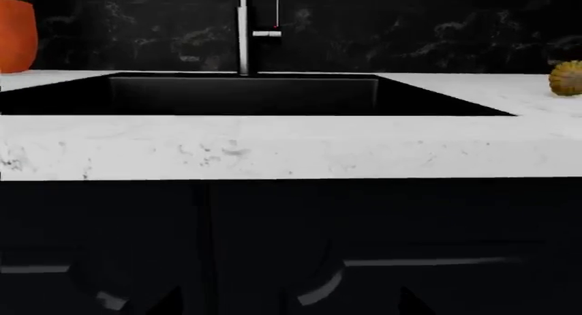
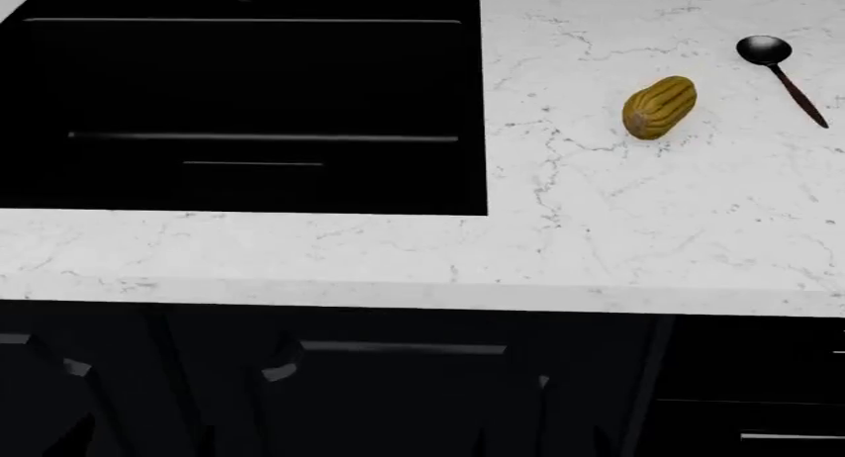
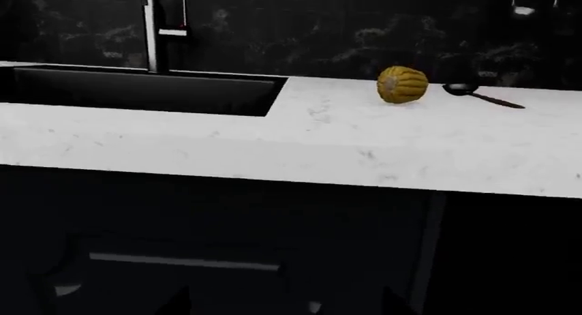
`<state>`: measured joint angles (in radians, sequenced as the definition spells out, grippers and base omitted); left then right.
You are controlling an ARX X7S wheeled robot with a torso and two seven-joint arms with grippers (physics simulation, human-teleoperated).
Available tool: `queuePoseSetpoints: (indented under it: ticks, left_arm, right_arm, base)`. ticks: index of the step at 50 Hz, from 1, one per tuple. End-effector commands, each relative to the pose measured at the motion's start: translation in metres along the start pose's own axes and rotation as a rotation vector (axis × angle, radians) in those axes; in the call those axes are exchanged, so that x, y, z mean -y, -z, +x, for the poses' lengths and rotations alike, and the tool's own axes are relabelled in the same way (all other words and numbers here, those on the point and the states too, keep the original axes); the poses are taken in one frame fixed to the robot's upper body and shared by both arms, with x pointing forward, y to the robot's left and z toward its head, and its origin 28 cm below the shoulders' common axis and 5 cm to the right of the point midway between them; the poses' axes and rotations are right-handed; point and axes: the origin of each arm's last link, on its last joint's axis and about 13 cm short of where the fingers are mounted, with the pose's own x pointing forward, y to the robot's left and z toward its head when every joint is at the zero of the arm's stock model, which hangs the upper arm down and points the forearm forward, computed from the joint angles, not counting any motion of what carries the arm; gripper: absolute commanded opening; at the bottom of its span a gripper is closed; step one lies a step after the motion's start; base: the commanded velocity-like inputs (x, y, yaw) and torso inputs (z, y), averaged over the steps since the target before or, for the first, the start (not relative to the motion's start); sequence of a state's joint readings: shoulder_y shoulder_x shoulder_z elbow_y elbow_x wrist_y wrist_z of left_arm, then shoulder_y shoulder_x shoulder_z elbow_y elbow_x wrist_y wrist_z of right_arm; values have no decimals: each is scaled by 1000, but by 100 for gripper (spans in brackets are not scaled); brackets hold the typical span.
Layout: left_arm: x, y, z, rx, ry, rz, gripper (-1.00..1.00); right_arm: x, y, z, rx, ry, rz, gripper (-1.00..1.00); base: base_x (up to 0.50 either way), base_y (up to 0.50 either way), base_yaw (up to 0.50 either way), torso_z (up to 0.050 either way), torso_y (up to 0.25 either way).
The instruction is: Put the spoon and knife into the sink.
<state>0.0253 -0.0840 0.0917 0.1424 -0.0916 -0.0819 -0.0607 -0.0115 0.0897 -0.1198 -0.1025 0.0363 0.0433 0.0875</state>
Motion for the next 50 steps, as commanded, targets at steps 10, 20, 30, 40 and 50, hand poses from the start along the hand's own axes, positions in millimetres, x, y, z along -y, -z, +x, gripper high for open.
queuePoseSetpoints:
  ticks: [10, 20, 30, 40, 50]
  left_arm:
    - [2, -146, 5, 126, 65, 73, 100]
    - [-5, -221, 33, 146, 119, 20, 100]
    - [-30, -264, 73, 136, -6, 4, 100]
    - [-46, -293, 92, 144, -76, -8, 100]
    - [-53, -302, 95, 146, -102, -1, 100]
  right_arm:
    - [26, -159, -23, 237, -57, -148, 100]
    - [45, -220, -2, 220, -86, -82, 100]
    - [69, -279, 26, 212, 0, -50, 100]
    - [90, -308, 38, 177, 102, -5, 100]
    - [100, -327, 40, 151, 124, -6, 100]
  base:
    - [0, 0, 0, 0, 0]
    - [0, 0, 0, 0, 0]
    - [0, 0, 0, 0, 0]
    - [0, 0, 0, 0, 0]
    - [0, 0, 0, 0, 0]
